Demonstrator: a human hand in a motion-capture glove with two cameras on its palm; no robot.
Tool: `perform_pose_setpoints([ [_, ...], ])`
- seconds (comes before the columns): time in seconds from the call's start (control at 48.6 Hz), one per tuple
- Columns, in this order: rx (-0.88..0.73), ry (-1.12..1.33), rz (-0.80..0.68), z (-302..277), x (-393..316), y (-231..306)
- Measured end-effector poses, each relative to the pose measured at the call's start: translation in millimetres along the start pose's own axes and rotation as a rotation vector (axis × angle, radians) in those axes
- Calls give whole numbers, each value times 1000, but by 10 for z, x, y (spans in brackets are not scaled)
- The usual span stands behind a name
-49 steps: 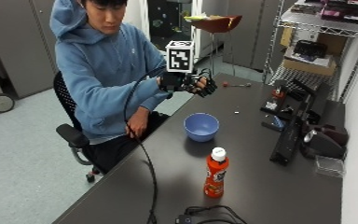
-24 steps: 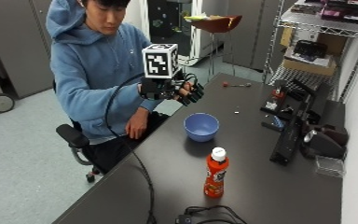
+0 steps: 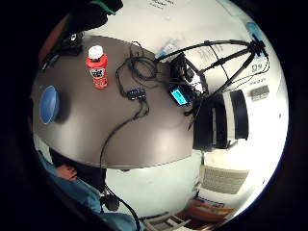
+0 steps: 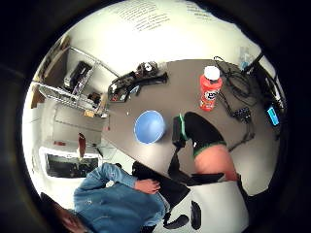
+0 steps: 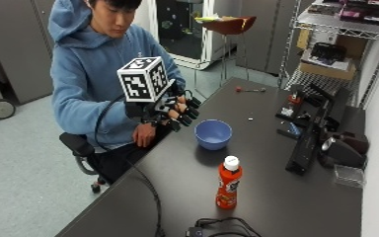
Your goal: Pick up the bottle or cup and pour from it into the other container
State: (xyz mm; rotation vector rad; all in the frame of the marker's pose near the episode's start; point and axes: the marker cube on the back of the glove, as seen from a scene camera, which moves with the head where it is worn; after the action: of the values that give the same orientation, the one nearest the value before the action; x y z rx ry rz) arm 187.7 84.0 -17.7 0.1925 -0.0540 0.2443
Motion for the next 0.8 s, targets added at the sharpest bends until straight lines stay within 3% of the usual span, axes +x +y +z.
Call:
perform_pose_setpoints([
  [0.802, 286, -601, 188, 711, 982, -134],
])
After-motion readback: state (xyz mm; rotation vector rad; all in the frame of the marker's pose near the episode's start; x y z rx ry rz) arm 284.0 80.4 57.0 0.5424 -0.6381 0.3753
